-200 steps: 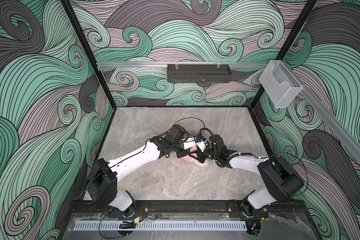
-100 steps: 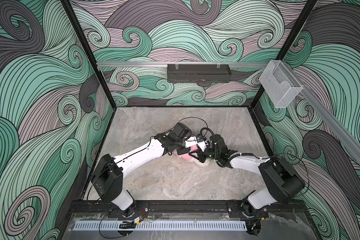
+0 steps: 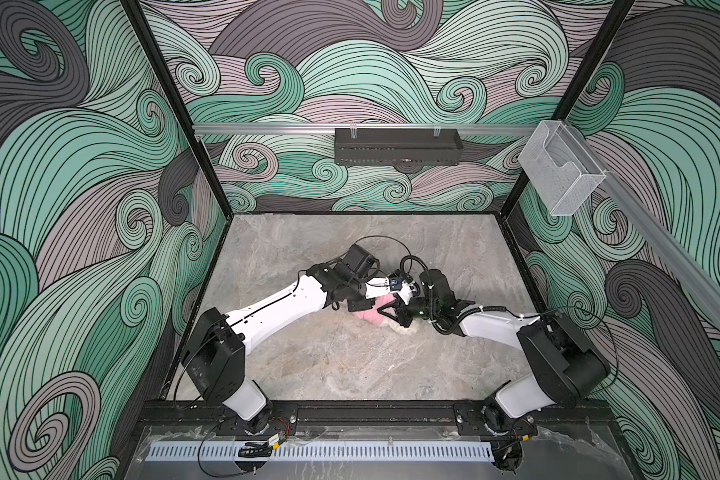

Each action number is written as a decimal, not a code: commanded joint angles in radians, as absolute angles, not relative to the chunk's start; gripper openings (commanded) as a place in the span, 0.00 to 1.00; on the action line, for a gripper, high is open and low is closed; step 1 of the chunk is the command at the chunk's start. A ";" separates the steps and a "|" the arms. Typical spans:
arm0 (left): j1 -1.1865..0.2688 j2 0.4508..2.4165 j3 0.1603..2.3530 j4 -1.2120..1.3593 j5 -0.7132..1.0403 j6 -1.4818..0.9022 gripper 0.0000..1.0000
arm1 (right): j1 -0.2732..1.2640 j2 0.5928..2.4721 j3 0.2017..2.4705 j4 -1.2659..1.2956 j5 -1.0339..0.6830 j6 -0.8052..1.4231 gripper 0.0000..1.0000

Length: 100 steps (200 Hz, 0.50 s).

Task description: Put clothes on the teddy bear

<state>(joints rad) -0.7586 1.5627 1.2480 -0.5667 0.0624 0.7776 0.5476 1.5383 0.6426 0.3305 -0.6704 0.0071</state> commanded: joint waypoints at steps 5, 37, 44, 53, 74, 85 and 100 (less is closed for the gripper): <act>-0.736 1.571 1.278 -0.648 0.039 0.831 0.19 | 0.541 1.508 0.660 0.396 -0.742 -0.021 0.05; -0.736 1.587 1.267 -0.544 0.067 0.817 0.18 | 0.540 1.515 0.659 0.422 -0.765 -0.012 0.04; -0.736 1.591 1.265 -0.533 0.090 0.815 0.19 | 0.541 1.514 0.659 0.431 -0.771 -0.008 0.04; -0.737 1.601 1.268 -0.524 0.113 0.808 0.20 | 0.541 1.514 0.661 0.437 -0.777 -0.005 0.04; -0.736 1.613 1.271 -0.500 0.150 0.784 0.21 | 0.541 1.514 0.668 0.450 -0.794 0.005 0.04; -0.736 1.619 1.270 -0.484 0.165 0.784 0.23 | 0.541 1.513 0.671 0.458 -0.802 0.010 0.03; -0.737 1.630 1.273 -0.458 0.169 0.790 0.26 | 0.543 1.515 0.676 0.465 -0.815 0.013 0.03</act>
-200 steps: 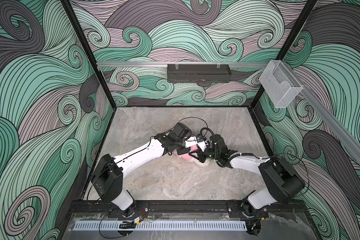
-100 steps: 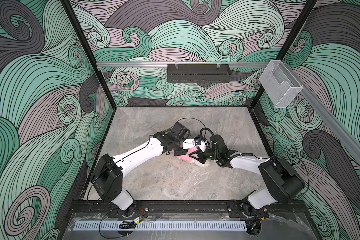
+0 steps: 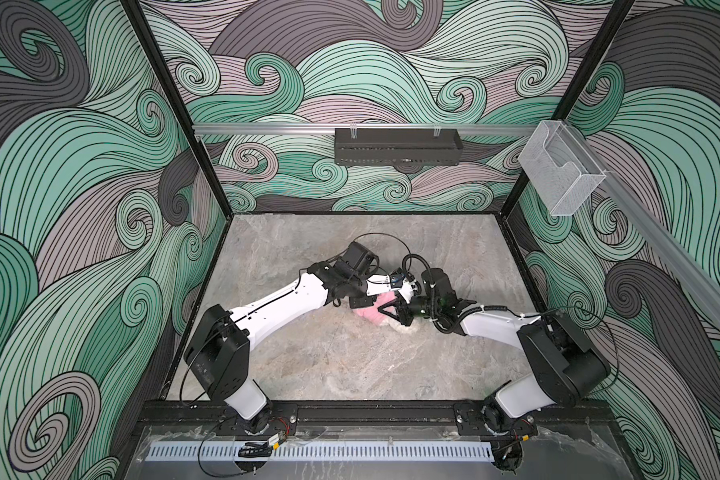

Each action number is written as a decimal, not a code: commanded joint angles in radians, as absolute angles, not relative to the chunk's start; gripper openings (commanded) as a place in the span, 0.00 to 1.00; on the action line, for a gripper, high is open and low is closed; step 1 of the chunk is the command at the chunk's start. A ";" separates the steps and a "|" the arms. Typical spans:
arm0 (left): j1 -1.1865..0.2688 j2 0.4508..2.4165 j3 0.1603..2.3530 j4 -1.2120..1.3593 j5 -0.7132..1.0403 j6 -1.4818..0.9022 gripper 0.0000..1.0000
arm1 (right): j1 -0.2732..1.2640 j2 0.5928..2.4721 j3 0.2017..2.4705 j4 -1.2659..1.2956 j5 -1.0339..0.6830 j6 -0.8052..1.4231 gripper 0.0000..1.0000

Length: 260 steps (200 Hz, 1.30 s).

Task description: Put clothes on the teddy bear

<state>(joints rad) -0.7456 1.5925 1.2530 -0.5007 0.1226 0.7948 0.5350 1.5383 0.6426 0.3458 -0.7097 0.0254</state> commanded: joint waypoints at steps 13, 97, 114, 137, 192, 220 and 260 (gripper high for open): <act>-0.737 1.640 1.281 -0.442 0.188 0.782 0.27 | 0.542 1.517 0.680 0.475 -0.825 0.018 0.03; -0.720 1.744 1.326 -0.499 0.405 0.723 0.31 | 0.535 1.487 0.628 0.744 -0.844 0.051 0.00; -0.702 1.746 1.337 -0.535 0.464 0.708 0.31 | 0.535 1.468 0.612 0.761 -0.833 0.005 0.00; -0.689 1.763 1.348 -0.577 0.474 0.727 0.33 | 0.536 1.434 0.609 0.729 -0.843 -0.054 0.00; -0.689 1.854 1.419 -0.615 0.693 0.761 0.35 | 0.572 1.392 0.639 0.703 -0.858 -0.078 0.00; -0.689 1.892 1.423 -0.676 0.746 0.768 0.32 | 0.558 1.338 0.631 0.713 -0.805 -0.082 0.00; -0.693 1.881 1.379 -0.651 0.825 0.722 0.07 | 0.527 1.321 0.648 0.805 -0.730 0.010 0.00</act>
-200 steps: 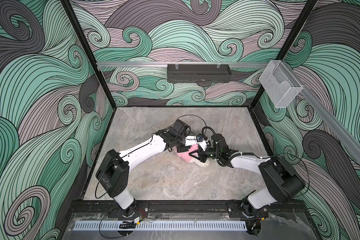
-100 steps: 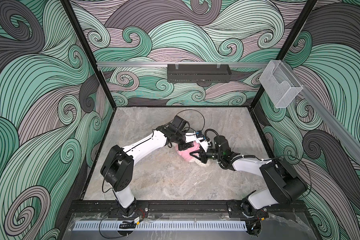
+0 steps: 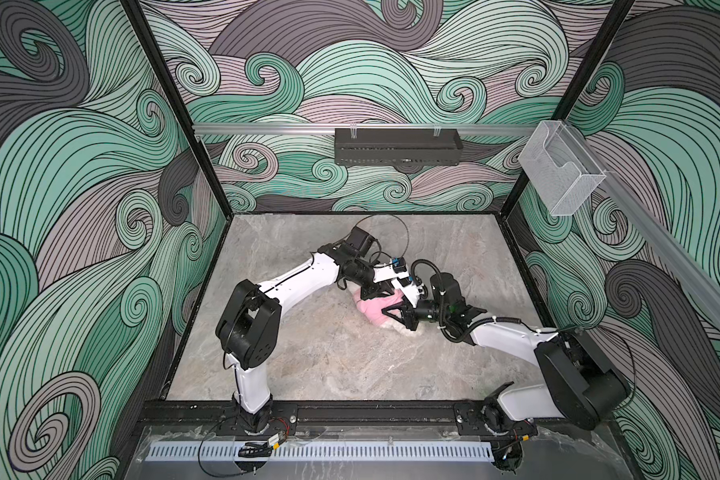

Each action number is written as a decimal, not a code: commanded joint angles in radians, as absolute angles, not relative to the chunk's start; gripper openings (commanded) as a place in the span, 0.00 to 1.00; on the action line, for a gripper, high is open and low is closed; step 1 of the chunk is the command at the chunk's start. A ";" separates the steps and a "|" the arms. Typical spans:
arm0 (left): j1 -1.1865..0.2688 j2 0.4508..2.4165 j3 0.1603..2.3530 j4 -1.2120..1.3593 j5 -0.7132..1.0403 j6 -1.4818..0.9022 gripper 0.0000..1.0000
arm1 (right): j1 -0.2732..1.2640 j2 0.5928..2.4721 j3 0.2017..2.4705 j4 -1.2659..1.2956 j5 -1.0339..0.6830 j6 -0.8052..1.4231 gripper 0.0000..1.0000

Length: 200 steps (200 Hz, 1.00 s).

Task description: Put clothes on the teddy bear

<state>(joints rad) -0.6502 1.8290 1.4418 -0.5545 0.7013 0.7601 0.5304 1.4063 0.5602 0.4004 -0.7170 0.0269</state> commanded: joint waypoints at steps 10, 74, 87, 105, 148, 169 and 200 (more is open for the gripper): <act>-0.692 1.858 1.361 -0.614 0.847 0.677 0.00 | 0.522 1.316 0.650 0.807 -0.700 0.028 0.00; -0.600 1.487 0.968 0.134 0.606 -0.017 0.00 | 0.459 1.259 0.470 0.827 -0.528 0.185 0.00; -0.583 1.461 0.931 0.195 0.613 -0.106 0.00 | 0.459 1.260 0.444 0.860 -0.515 0.229 0.00; -0.574 1.428 0.895 0.235 0.619 -0.170 0.00 | 0.449 1.270 0.416 0.915 -0.495 0.307 0.00; -0.537 1.343 0.844 0.152 0.727 -0.132 0.00 | 0.363 1.345 0.437 0.975 -0.581 0.567 0.00; -0.553 1.327 0.879 -0.037 0.775 0.034 0.00 | 0.332 1.378 0.472 0.954 -0.640 0.659 0.00; -0.559 1.360 0.955 -0.208 0.761 0.189 0.00 | 0.327 1.372 0.533 0.823 -0.716 0.638 0.00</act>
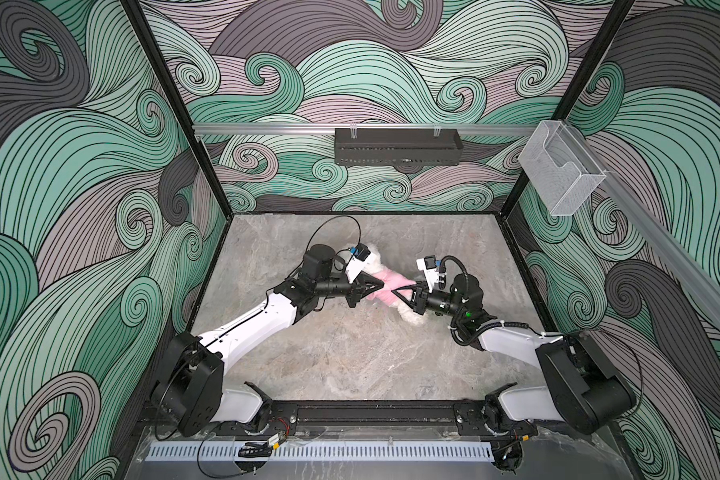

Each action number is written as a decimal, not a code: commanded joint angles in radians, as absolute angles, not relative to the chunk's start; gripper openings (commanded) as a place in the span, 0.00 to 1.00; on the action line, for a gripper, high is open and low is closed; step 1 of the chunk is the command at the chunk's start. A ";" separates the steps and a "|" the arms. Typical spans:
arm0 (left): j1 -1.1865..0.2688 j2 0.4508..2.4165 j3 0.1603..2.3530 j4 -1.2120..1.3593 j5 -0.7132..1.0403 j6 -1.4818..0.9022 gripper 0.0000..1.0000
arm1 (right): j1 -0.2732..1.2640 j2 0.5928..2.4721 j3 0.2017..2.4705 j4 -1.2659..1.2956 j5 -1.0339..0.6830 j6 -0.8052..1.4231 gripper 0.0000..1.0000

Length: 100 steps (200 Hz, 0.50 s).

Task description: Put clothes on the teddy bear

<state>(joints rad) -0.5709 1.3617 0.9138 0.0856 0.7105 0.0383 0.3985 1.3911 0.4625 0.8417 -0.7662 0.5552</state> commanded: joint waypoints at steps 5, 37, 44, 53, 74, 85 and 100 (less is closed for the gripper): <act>-0.560 1.362 0.964 -0.216 0.753 0.201 0.00 | 0.327 1.366 0.537 0.800 -0.720 0.621 0.00; -0.581 1.365 1.009 -0.156 0.651 0.231 0.10 | 0.347 1.307 0.592 0.518 -0.736 0.399 0.00; -0.585 1.367 1.019 -0.151 0.645 0.247 0.16 | 0.355 1.296 0.600 0.474 -0.737 0.362 0.00; -0.591 1.368 1.033 -0.145 0.636 0.253 0.24 | 0.363 1.285 0.610 0.434 -0.738 0.328 0.00; -0.600 1.342 1.042 -0.123 0.623 0.263 0.34 | 0.370 1.275 0.621 0.389 -0.745 0.285 0.00; -0.602 1.326 1.037 -0.105 0.622 0.281 0.36 | 0.376 1.274 0.626 0.369 -0.751 0.260 0.00; -0.611 1.314 1.039 -0.122 0.618 0.340 0.34 | 0.389 1.272 0.627 0.358 -0.752 0.221 0.00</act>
<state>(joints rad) -0.5941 1.3582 1.0039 -0.0929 0.6323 0.2455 0.3717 1.2892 0.5976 0.4122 -0.7513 0.3248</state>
